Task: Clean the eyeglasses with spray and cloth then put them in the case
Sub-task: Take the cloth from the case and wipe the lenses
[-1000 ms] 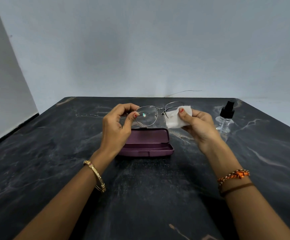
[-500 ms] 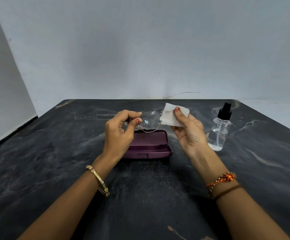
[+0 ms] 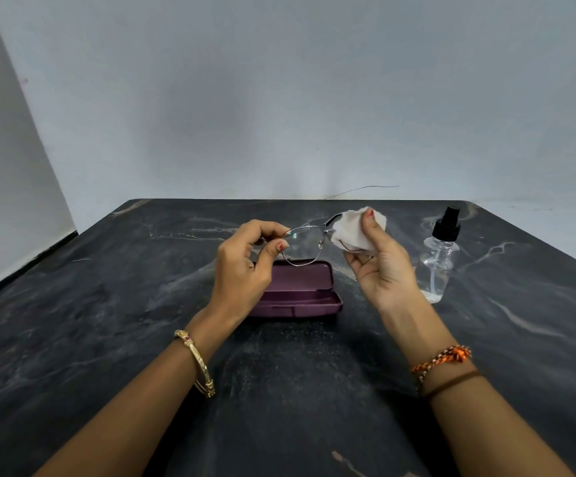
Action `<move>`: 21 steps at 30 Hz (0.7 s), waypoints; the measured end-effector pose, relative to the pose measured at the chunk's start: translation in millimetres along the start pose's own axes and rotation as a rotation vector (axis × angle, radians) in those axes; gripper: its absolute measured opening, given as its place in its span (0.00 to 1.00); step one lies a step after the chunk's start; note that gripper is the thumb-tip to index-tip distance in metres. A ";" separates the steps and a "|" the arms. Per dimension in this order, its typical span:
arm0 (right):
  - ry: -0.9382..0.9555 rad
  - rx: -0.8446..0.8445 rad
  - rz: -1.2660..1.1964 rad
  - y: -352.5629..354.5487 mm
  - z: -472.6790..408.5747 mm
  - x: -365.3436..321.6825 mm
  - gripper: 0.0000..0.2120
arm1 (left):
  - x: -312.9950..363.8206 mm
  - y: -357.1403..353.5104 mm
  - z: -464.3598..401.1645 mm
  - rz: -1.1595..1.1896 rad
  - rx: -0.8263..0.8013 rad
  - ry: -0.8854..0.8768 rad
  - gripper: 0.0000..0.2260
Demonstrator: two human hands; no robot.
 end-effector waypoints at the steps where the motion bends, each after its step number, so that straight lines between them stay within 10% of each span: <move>1: 0.009 -0.013 0.017 -0.9 0.2 2.6 0.02 | 0.1 -0.8 0.9 -0.015 -0.005 -0.008 0.08; 11: 0.105 -0.231 0.451 4.0 -1.5 -15.5 0.05 | -3.5 9.4 -7.5 -0.002 0.069 0.035 0.08; 21: -0.030 -0.075 -0.155 -2.3 1.9 3.6 0.02 | 4.5 -2.9 3.0 -0.084 -0.021 -0.083 0.06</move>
Point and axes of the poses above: each hand's wrist, its own z-axis away from the middle knuckle, its own y-axis out of the back of the hand, x = y × z, the point moved 2 cm from there along -z, towards the middle knuckle, and after that the axes turned 2 degrees about -y, right-handed, at the moved point
